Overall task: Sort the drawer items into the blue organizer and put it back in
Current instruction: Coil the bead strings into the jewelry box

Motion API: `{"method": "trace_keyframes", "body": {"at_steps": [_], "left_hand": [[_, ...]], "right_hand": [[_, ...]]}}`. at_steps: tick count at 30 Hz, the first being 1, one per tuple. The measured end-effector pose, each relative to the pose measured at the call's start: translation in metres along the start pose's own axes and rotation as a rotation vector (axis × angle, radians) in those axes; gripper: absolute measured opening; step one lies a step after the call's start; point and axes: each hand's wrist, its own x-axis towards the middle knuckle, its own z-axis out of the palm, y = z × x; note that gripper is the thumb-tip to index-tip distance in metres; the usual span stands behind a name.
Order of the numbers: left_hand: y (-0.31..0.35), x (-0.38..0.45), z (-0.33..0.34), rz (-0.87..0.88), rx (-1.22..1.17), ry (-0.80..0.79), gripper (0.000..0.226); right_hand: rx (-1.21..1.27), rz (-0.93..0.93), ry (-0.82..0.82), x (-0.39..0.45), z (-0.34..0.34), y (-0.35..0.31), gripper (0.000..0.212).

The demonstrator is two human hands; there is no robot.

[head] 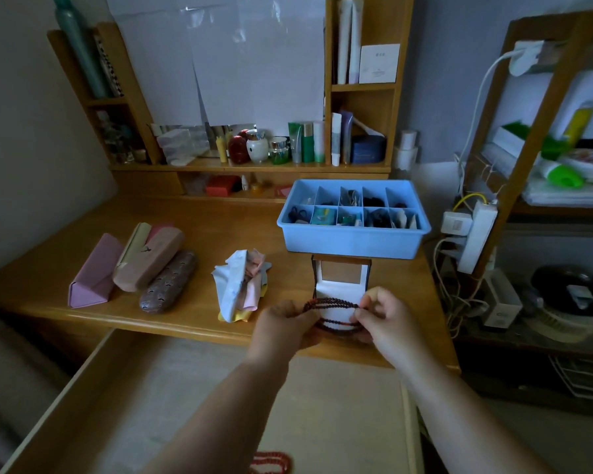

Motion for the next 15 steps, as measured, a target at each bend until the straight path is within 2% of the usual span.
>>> {"method": "trace_keyframes", "body": {"at_steps": [2,3,7,10,12,15], "left_hand": [[0.003,0.022,0.011,0.086,0.182,0.044,0.004],[0.002,0.032,0.014,0.145,0.309,0.067,0.01],[-0.003,0.058,0.016,0.341,0.719,0.091,0.021],[-0.007,0.062,0.014,0.447,0.903,0.019,0.016],[-0.009,0.059,0.012,0.569,0.978,-0.01,0.019],[-0.015,0.038,0.002,0.803,0.875,0.039,0.02]], "right_hand": [[-0.32,-0.12,0.086,0.017,0.003,0.002,0.023],[-0.446,-0.156,0.113,0.023,0.004,0.004,0.022],[-0.761,-0.248,0.123,0.039,0.007,0.016,0.016],[-0.845,-0.359,0.083,0.04,0.007,0.017,0.01],[-0.822,-0.447,0.124,0.035,0.004,0.019,0.007],[-0.664,-0.631,0.201,0.01,-0.005,0.03,0.002]]}}
